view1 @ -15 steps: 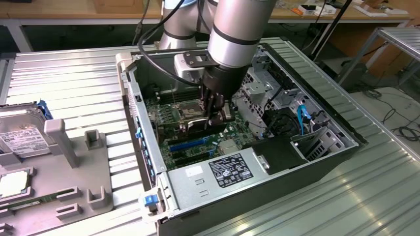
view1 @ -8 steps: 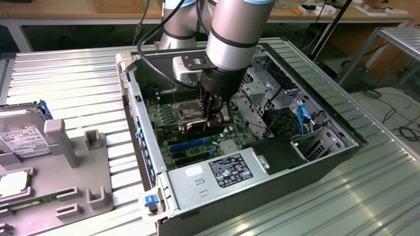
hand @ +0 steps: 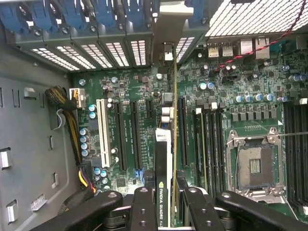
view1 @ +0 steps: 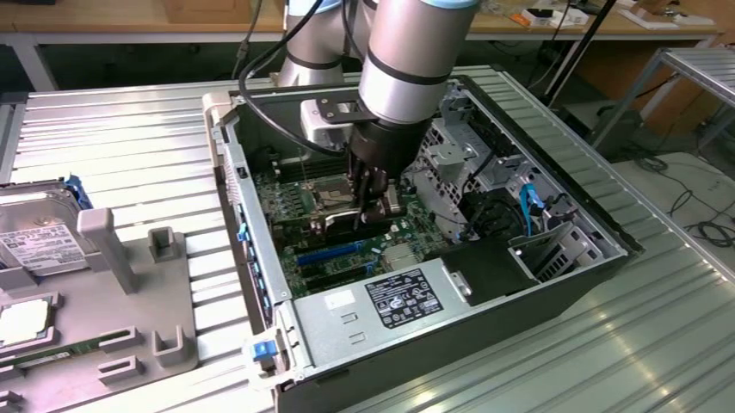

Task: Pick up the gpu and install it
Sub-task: 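Insert the gpu into the slot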

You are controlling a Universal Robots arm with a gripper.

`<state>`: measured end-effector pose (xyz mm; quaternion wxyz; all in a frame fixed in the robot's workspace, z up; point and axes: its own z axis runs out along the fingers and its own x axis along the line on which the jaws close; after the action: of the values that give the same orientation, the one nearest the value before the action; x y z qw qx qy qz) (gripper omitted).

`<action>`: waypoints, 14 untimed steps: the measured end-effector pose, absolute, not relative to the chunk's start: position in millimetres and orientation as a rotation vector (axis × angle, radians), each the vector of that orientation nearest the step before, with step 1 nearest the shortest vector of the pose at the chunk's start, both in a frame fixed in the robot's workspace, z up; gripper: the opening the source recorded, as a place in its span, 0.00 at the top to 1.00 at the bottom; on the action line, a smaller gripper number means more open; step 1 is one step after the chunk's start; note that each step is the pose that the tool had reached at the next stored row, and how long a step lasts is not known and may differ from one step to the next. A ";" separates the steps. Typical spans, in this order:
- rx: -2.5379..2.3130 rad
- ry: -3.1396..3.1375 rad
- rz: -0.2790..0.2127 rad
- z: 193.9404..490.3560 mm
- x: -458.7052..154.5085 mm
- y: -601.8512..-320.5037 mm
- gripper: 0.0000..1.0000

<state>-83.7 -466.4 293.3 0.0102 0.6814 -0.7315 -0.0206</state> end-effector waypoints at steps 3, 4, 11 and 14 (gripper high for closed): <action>2.122 -2.279 -0.070 293.3 -83.6 -466.4 0.73; 2.122 -2.279 -0.070 293.3 -83.6 -466.5 0.73; 2.121 -2.276 -0.075 293.3 -83.0 -468.8 0.73; 2.121 -2.276 -0.075 293.0 -84.4 -468.9 0.73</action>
<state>-84.4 -468.9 293.0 0.0148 0.6814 -0.7313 -0.0240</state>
